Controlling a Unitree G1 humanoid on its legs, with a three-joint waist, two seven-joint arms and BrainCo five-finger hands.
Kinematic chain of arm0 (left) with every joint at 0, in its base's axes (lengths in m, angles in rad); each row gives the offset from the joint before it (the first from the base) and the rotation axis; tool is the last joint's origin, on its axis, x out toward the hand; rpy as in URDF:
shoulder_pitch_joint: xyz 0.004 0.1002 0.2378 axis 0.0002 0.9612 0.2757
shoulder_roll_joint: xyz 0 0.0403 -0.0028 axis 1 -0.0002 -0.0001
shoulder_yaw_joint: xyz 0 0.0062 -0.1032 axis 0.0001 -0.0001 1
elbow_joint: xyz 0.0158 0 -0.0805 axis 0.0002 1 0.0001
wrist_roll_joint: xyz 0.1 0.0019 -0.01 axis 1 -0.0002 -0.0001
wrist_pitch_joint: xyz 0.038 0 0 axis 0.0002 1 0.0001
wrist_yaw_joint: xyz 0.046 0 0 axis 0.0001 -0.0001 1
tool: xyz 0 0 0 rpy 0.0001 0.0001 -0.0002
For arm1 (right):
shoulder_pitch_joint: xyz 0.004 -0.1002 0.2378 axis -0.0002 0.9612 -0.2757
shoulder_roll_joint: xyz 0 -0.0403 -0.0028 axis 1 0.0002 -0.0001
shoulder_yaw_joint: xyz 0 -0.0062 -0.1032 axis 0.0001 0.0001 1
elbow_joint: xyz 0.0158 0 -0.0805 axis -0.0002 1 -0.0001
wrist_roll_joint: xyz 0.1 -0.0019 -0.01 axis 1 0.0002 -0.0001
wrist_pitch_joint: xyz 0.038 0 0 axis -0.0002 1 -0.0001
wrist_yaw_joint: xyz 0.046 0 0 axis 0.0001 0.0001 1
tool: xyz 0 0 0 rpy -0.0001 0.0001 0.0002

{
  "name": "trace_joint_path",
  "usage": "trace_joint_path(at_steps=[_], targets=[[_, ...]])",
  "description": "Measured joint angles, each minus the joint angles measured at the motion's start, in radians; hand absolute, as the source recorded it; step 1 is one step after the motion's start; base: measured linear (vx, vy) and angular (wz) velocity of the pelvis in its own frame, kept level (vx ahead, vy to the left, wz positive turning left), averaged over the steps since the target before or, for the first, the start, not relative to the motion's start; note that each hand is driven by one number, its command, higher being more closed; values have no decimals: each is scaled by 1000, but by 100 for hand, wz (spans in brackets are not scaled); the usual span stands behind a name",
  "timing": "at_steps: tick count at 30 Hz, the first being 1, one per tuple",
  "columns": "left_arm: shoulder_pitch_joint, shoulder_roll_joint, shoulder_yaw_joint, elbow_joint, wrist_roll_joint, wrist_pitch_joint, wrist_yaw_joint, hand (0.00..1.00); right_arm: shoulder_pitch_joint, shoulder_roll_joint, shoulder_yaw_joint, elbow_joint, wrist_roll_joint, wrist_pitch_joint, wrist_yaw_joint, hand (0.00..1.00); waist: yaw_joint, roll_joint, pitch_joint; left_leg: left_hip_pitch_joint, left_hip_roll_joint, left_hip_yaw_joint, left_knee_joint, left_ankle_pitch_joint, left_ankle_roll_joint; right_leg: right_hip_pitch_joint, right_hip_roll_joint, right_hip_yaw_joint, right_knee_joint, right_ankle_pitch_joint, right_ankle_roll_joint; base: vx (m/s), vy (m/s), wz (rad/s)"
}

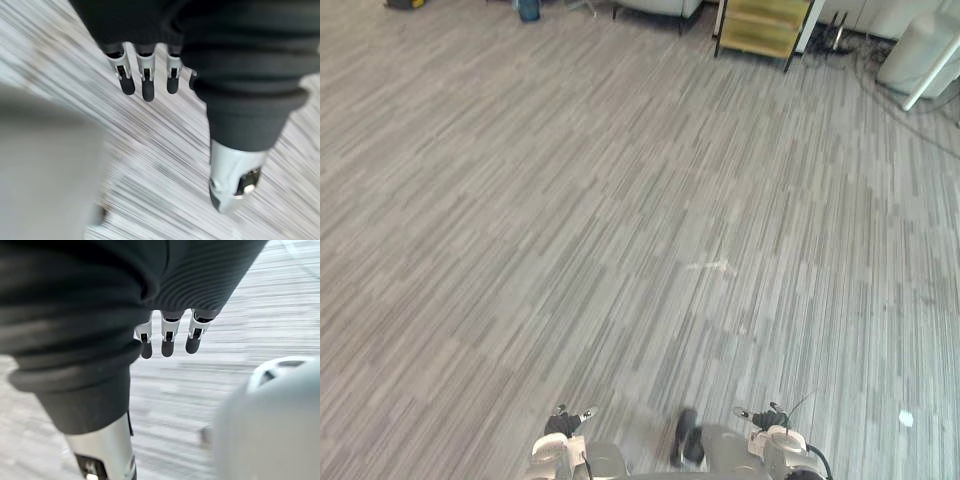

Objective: Pick up cushions and gather them together orderly.

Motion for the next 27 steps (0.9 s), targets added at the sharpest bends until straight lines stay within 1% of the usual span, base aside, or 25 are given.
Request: trace_joint_path(at_steps=[1,2,3,4,5,6,7,8,10,11,12,13,14,15,16,17,18,19,20,22,23,24,25,26,27], targets=[[0,3,-4,-8,0,-4,0,0,-2,1,2,1,1,0,0,0,3,-6,3,-32,-10,7,-12,-23,1,30,-1,5,-26,-3,3,639,-25,-21],[1,9,-8,-29,-1,-13,-4,0,-8,11,11,2,16,0,-2,0,11,-18,6,-119,-43,41,-120,-83,8,110,-8,21,-95,4,24,631,11,-30],[1,5,-8,-40,-2,-17,-5,0,-21,10,8,7,16,1,-4,0,23,-23,8,-165,-73,65,-311,-114,14,150,-20,38,-124,-2,28,628,52,-42],[1,1,-8,-46,-2,-18,-6,0,-27,8,4,8,16,0,-5,0,32,-22,7,-177,-92,73,-438,-108,16,169,-33,48,-131,-16,47,627,137,-56],[1,-4,-8,-49,-2,-22,-7,0,-35,3,-5,10,16,0,-6,0,43,-13,4,-186,-132,71,-688,-54,2,209,-54,67,-142,-51,94,635,204,-63],[6,-6,-7,-44,-6,-24,-8,0,-30,-7,-3,19,16,0,-7,0,61,-10,2,-158,-149,82,-807,138,1,250,-63,97,-155,-82,127,642,206,-54],[5,3,-6,-45,-8,-26,-8,0,-36,1,-1,35,15,1,-7,0,67,-35,-1,-137,-178,103,-809,107,22,268,-93,110,-164,-87,122,682,201,-21],[7,17,-8,-43,-8,-29,-5,0,-33,10,0,43,15,1,-7,0,59,-63,-18,-135,-206,109,-800,64,42,284,-118,113,-175,-58,104,703,180,5],[7,20,5,-50,-12,-28,-6,0,-27,15,-4,33,11,1,-7,0,67,-82,-24,-129,-210,125,-729,3,77,294,-138,120,-131,-27,130,738,187,2],[8,25,-4,-50,-11,-22,-6,0,-24,19,-4,30,-6,0,-6,0,73,-93,-31,-92,-215,132,-711,-47,88,255,-158,131,19,-17,158,713,189,-10],[7,30,-22,-40,-11,-20,-6,0,-17,23,-4,20,-14,-1,-5,0,71,-93,-30,-33,-216,132,-727,-77,89,175,-183,139,242,25,223,586,156,-11],[4,34,-34,-33,-9,-16,-6,0,-12,26,-4,15,-16,0,-3,0,70,-94,-30,-6,-218,130,-737,-87,86,137,-191,150,343,46,252,551,131,-1],[-4,35,-52,-20,-8,-2,-9,0,11,32,-4,0,-29,1,3,0,61,-96,-26,91,-230,125,-784,-106,85,33,-217,152,621,46,250,518,87,6],[-5,31,-63,-14,-7,-1,-9,0,30,33,-4,-3,-34,1,5,0,50,-93,-24,173,-232,123,-832,-110,82,-26,-230,127,743,26,223,690,99,6],[-7,29,-73,-10,-7,-1,-9,0,54,34,-4,-5,-35,1,8,0,40,-83,-20,265,-228,120,-897,-110,83,-109,-246,58,776,-8,177,605,12,6],[-21,31,-73,-3,-7,-2,-8,0,48,35,-5,-32,-35,0,10,0,30,-91,-16,342,-222,119,-957,-112,81,-177,-253,-18,682,-49,133,503,-28,8],[-21,31,-73,3,-7,-2,-6,0,49,33,-6,-31,-35,1,10,0,23,-92,-14,371,-215,118,-978,-117,74,-197,-248,-51,608,-57,123,506,-76,10],[-23,32,-74,5,-8,-2,-5,0,45,31,-6,-32,-35,0,10,0,12,-92,-14,412,-203,115,-1004,-126,72,-239,-222,-76,449,-51,118,417,-111,13],[-25,36,-77,6,-8,-3,-4,0,27,28,-5,-31,-35,0,10,0,-3,-92,-14,432,-192,111,-1026,-135,60,-267,-186,-61,269,-5,131,495,-165,17],[-17,42,-81,20,-7,-3,-2,0,23,19,-3,-19,-35,0,11,0,-15,-102,-15,474,-200,94,-1064,-151,43,-281,-159,-9,18,97,151,444,-194,38],[-13,43,-86,25,-7,-3,-2,0,21,-1,-2,4,-34,2,12,0,-22,-108,-18,514,-205,65,-1070,-190,16,-289,-151,36,-25,170,130,550,-260,53],[1,39,-84,33,-8,-4,1,0,30,-20,-5,15,-30,1,14,0,-29,-93,-29,533,-185,34,-1051,-212,9,-299,-132,55,37,250,76,570,-268,40],[8,35,-82,43,-7,-4,4,0,23,-31,-5,23,-31,1,14,0,-27,-73,-36,526,-165,18,-1018,-212,8,-307,-121,47,78,218,64,694,-320,25],[24,32,-73,47,-7,-3,5,0,11,-38,-7,41,-33,2,16,0,-28,-45,-52,466,-131,-13,-887,-212,8,-297,-97,30,86,177,56,685,-336,17],[29,25,-53,45,-7,-3,5,0,9,-39,-7,42,-33,1,14,0,-26,-18,-53,372,-96,-43,-672,-185,5,-261,-64,3,69,148,41,694,-341,16]])
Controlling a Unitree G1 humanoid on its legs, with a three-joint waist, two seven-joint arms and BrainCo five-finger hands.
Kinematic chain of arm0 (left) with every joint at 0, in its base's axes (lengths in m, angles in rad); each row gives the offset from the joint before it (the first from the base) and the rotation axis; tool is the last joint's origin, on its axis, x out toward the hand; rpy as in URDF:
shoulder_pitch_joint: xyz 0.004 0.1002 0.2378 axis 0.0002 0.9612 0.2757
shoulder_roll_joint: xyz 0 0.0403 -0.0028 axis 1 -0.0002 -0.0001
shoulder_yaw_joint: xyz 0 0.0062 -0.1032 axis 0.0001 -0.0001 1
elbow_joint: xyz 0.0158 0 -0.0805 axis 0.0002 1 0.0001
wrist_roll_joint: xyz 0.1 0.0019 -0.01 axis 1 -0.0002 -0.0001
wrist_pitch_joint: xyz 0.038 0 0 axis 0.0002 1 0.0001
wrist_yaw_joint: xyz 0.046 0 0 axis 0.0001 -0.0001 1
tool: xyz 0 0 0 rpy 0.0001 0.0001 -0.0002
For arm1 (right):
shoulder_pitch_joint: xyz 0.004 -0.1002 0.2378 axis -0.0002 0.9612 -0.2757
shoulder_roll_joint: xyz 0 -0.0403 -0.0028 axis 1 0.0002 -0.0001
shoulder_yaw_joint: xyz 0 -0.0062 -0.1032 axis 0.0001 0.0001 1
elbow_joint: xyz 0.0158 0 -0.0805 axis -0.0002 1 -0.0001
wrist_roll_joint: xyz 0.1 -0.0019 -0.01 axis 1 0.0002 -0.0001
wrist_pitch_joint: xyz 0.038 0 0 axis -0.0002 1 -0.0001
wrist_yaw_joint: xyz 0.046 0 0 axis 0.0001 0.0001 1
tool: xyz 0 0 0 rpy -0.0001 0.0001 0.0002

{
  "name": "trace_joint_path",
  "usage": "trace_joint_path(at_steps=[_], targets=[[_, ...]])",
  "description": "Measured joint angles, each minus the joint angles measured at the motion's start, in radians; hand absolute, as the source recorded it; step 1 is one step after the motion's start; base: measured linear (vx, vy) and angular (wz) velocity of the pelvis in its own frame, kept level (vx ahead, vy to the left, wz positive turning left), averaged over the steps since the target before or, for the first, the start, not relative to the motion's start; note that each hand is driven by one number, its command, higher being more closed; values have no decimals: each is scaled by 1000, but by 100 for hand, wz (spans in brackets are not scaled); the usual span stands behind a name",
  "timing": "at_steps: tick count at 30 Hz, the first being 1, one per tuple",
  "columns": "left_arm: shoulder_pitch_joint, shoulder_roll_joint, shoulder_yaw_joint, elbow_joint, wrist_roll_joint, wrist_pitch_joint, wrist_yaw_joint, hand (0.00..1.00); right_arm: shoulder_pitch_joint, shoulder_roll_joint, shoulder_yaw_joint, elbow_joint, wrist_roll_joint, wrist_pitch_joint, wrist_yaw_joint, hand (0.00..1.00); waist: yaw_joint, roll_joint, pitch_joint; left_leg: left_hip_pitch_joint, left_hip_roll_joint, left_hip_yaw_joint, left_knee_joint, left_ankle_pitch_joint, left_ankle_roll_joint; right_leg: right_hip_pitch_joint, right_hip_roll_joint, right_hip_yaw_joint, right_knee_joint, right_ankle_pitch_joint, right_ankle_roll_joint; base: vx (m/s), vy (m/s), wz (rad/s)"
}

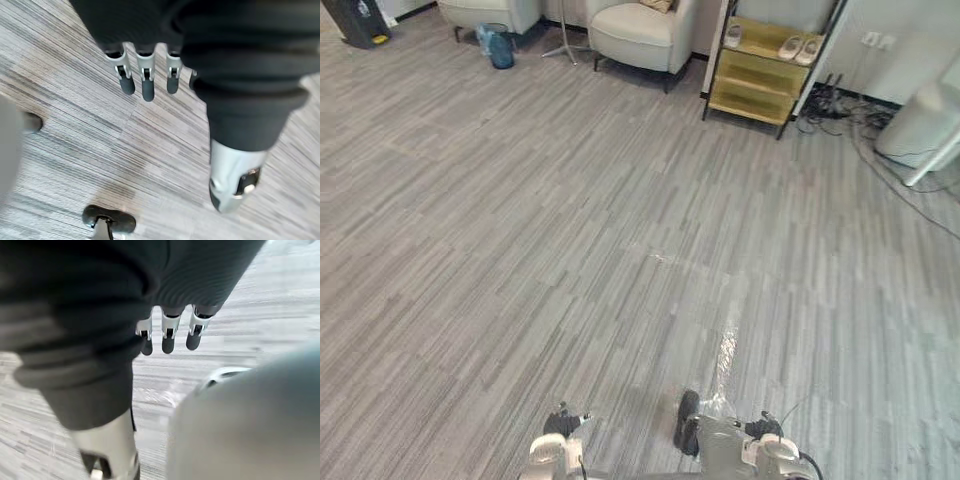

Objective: Pick up cushions and gather them together orderly.

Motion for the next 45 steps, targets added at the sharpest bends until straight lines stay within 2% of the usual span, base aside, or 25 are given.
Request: trace_joint_path(at_steps=[2,4,6,8,9,11,12,14,16,17,18,21,25,28,29,30,33,34,35,36,37,40,41,42,45], targets=[[3,-20,50,-19,-3,1,1,0,-3,-3,14,-8,1,2,-3,0,15,43,16,-161,83,2,387,185,16,125,73,-6,-83,-28,-31,581,-187,-9],[2,-10,35,-40,-4,-6,-2,0,-8,4,30,6,7,2,-3,0,36,35,33,-270,107,30,553,105,-4,246,102,9,-151,-50,-53,545,-108,-25],[-1,3,4,-67,-4,-9,-3,0,-24,10,45,19,14,2,-4,0,44,12,40,-358,74,81,484,29,-4,330,93,35,-205,-49,-44,467,-78,-31],[-6,-4,1,-80,-7,-12,-4,0,-53,6,43,30,28,2,-6,0,59,4,43,-447,17,125,218,0,0,389,75,70,-255,-61,-26,512,56,-56],[-16,-7,1,-80,-10,-13,-6,0,-57,1,41,30,28,1,-8,0,69,15,50,-463,-23,117,30,38,1,424,58,86,-268,-83,3,440,125,-42],[-13,-11,1,-78,-12,-15,-9,0,-35,-8,42,35,27,2,-12,0,86,14,47,-439,-49,124,-170,248,-15,468,39,111,-273,-126,43,464,177,-31],[-5,-2,1,-77,-10,-21,-10,0,-25,5,43,34,26,3,-13,0,90,-6,31,-412,-87,144,-185,254,22,490,5,119,-277,-150,65,506,174,-10],[-11,6,15,-78,-11,-19,-10,0,-14,21,43,33,23,4,-10,0,88,-27,28,-417,-104,149,-136,213,59,507,-21,112,-261,-153,75,578,167,10],[-11,10,14,-76,-10,-19,-14,0,-10,28,43,31,15,4,-3,0,92,-28,28,-383,-105,149,-110,168,75,485,-33,117,-134,-158,84,482,151,5],[-12,15,9,-68,-10,-17,-18,0,-6,33,42,29,-2,3,-1,0,94,-31,29,-327,-107,151,-137,145,77,439,-49,128,32,-161,110,364,136,-6],[-13,25,-15,-59,-9,-9,-20,0,1,37,42,29,-11,0,2,0,90,-39,30,-263,-118,149,-175,124,77,360,-84,125,252,-144,167,342,121,-6],[-6,61,-58,-32,-2,-4,-21,0,33,37,39,3,-21,3,7,0,70,-55,25,-106,-151,149,-265,105,81,234,-174,65,525,-194,151,345,61,9],[-8,55,-63,-21,2,-3,-20,0,38,38,20,-1,-21,0,9,0,52,-60,18,-22,-132,124,-337,102,75,171,-164,-62,296,-213,116,321,-35,24],[-8,48,-64,-19,8,-2,-21,0,33,40,2,4,-19,2,8,0,30,-76,15,-11,-128,83,-340,80,38,143,-92,-62,-21,-45,71,376,-178,42],[-10,50,-60,-13,8,-2,-20,0,40,39,0,4,-19,2,9,0,28,-99,17,5,-143,63,-337,63,15,157,-94,-70,-55,1,20,298,-191,19],[-16,36,-55,-6,11,-2,-19,0,37,33,-2,4,-18,0,8,0,33,-62,14,7,-111,61,-332,56,7,168,-69,-70,-55,-4,18,277,-184,11],[-17,16,-53,-3,11,-2,-20,0,35,28,-16,3,-17,-1,7,0,28,-32,7,-8,-72,40,-268,20,-13,207,-19,-77,-111,-31,13,247,-146,7],[-16,10,-49,-3,11,-2,-21,0,30,32,-23,4,-10,0,5,0,30,-25,12,-69,-43,33,-106,-7,-36,239,10,-79,-145,-45,8,204,-140,4],[-18,2,-23,-25,11,-1,-24,0,29,36,-13,-2,-6,-1,1,0,31,-18,15,-169,-7,25,126,-2,-32,281,39,-84,-176,-57,-7,183,-137,5],[-17,-1,-19,-32,11,-1,-23,0,26,35,-2,-5,-6,-1,-1,0,32,-12,19,-209,12,25,221,-14,-26,300,52,-86,-188,-62,-14,227,-102,-13],[-17,-6,-16,-43,10,-1,-23,0,27,35,6,-4,2,0,-4,0,50,1,25,-274,43,26,316,-38,-18,340,76,-85,-189,-70,-17,199,-51,-23],[-21,-9,-27,-62,10,-2,-22,0,23,40,6,-4,10,0,-5,0,69,-7,27,-341,15,7,178,-44,-18,368,68,-60,-192,-82,-2,185,43,-31],[-24,-12,-27,-63,9,-3,-21,0,23,39,6,-5,9,0,-6,0,73,-3,25,-351,-16,-37,34,-13,-17,370,57,-44,-185,-91,14,217,168,-43],[-22,-12,-27,-61,7,-4,-20,0,32,36,5,-3,10,1,-7,0,83,-10,23,-330,-40,-43,-21,68,-36,371,46,-14,-178,-97,36,176,148,-35],[-22,1,-37,-52,7,-3,-20,0,53,47,1,-6,7,3,-6,0,80,-38,2,-302,-86,-13,-81,89,-17,388,5,1,-221,-88,67,246,118,-2]])
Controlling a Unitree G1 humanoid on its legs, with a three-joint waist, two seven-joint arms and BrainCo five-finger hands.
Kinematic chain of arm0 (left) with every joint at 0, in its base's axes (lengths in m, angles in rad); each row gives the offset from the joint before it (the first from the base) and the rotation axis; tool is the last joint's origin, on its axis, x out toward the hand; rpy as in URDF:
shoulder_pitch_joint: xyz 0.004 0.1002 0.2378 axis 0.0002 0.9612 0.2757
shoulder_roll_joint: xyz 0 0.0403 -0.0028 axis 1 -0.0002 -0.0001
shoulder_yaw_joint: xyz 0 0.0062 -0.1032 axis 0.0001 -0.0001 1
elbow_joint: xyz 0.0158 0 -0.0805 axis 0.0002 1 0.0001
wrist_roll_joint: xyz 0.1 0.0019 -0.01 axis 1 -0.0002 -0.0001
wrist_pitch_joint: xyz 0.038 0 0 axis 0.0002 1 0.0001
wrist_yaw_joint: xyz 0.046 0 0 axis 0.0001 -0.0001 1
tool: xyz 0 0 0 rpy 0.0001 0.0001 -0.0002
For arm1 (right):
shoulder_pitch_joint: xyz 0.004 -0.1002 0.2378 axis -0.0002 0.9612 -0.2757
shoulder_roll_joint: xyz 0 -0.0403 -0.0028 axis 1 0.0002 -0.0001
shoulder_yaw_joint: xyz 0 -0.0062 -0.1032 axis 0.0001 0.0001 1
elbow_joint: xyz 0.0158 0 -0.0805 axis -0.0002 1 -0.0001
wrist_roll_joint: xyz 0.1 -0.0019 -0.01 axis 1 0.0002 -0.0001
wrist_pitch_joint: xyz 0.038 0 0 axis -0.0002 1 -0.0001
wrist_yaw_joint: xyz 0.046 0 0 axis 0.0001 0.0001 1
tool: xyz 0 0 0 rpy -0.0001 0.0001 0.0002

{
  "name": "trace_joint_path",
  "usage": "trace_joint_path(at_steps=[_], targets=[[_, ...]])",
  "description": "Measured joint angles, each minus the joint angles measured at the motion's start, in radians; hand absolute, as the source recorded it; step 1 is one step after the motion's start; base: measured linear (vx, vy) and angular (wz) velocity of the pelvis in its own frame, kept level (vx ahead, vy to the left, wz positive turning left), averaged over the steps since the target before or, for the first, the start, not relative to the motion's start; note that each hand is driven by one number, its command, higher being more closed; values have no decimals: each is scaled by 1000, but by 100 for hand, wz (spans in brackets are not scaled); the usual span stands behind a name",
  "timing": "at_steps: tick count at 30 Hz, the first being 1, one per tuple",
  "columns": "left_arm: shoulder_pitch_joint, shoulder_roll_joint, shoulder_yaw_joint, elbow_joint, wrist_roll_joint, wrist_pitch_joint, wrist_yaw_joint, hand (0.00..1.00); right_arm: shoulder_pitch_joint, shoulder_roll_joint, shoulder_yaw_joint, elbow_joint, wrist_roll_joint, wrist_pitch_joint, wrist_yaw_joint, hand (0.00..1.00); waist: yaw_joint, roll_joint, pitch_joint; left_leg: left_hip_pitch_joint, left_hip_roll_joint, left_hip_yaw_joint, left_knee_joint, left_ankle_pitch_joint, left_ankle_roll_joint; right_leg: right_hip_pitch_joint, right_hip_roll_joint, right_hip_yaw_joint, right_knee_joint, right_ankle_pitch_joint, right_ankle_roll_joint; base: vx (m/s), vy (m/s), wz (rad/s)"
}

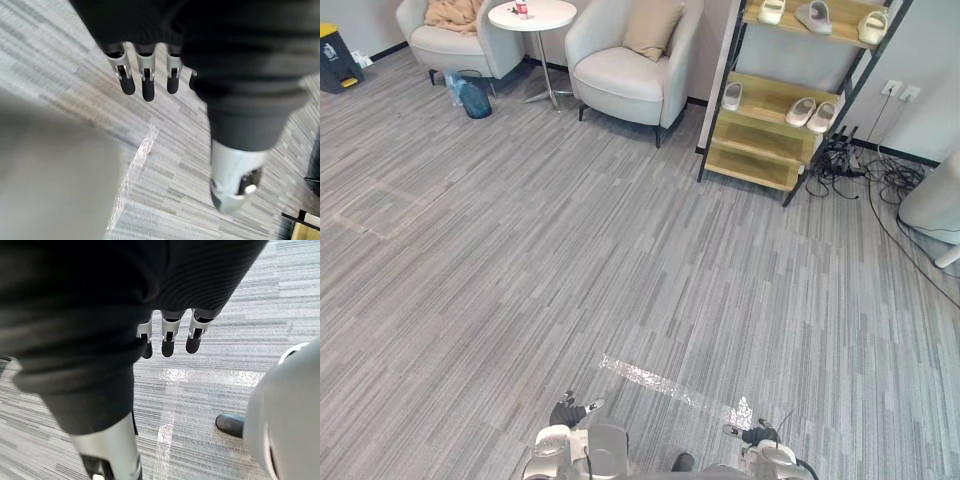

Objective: Pick up cushions and gather them together orderly.

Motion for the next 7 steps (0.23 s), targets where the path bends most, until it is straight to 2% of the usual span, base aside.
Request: trace_joint_path(at_steps=[4,7], targets=[[1,0,3,6,0,1,-1,0,6,7,0,-4,-10,0,2,0,1,-7,-5,71,-25,32,-56,1,1,37,-26,28,-23,5,8,154,71,-17],[6,0,2,24,0,1,-1,0,36,25,-20,-27,-10,0,3,0,1,-18,-31,108,-40,44,-123,12,20,44,-37,46,-48,8,14,67,-6,-15]])
